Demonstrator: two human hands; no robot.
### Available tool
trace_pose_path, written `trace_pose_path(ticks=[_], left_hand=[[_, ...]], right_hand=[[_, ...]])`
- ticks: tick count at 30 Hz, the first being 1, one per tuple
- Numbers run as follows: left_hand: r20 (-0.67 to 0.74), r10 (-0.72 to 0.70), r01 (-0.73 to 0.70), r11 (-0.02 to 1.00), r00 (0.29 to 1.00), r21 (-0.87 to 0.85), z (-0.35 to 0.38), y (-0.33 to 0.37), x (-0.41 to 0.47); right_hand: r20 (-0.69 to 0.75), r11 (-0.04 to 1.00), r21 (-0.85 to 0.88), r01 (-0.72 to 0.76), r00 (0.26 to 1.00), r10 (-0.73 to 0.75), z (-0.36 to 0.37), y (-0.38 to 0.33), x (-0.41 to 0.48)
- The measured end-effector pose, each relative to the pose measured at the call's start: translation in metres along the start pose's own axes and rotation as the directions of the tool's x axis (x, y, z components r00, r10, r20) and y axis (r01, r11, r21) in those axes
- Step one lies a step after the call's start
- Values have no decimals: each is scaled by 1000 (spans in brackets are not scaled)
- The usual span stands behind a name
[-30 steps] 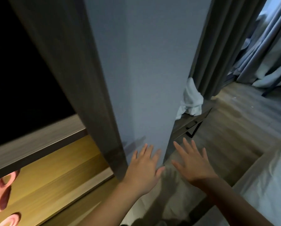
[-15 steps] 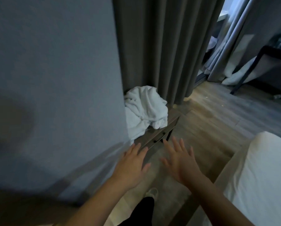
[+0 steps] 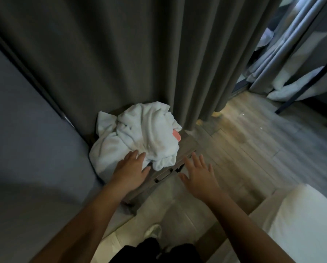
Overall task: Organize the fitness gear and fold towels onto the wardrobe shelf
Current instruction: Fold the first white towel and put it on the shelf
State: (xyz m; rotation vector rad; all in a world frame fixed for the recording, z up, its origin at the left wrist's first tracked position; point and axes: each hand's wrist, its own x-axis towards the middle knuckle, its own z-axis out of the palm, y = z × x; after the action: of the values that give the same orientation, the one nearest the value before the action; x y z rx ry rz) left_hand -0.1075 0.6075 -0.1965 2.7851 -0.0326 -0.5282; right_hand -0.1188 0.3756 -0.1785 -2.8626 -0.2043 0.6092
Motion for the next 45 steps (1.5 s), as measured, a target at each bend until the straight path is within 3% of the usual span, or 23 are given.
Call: trace_pose_path(ticks=[6, 15, 20, 24, 28, 31, 36, 42, 45], left_hand=[[-20, -233, 229, 965, 972, -128, 10, 13, 47], [-33, -523, 493, 821, 852, -289, 27, 14, 91], [-175, -541, 491, 832, 823, -259, 16, -9, 145], [-294, -540, 495, 842, 789, -216, 10, -29, 198], [-236, -651, 606, 759, 722, -239, 11, -46, 234], [-266, -621, 568, 783, 737, -253, 10, -60, 244], [-468, -535, 434, 845, 703, -313, -12, -52, 224], [-699, -467, 305, 884, 542, -355, -63, -9, 187], [-763, -471, 211, 882, 444, -422, -96, 23, 179]], right_hand=[[122, 967, -135, 216, 972, -200, -28, 37, 92], [289, 777, -322, 540, 838, -463, -47, 18, 230], [327, 708, -352, 612, 789, -520, -37, -11, 294], [294, 737, -310, 601, 798, -526, -35, -34, 337], [254, 694, -364, 621, 783, -567, -32, -46, 362], [223, 683, -372, 629, 774, -592, -25, -52, 376], [77, 707, -311, 636, 758, -648, -37, -49, 376], [-207, 755, 41, 655, 745, -635, -101, -23, 350], [-292, 718, 278, 638, 768, -570, -143, -23, 329]])
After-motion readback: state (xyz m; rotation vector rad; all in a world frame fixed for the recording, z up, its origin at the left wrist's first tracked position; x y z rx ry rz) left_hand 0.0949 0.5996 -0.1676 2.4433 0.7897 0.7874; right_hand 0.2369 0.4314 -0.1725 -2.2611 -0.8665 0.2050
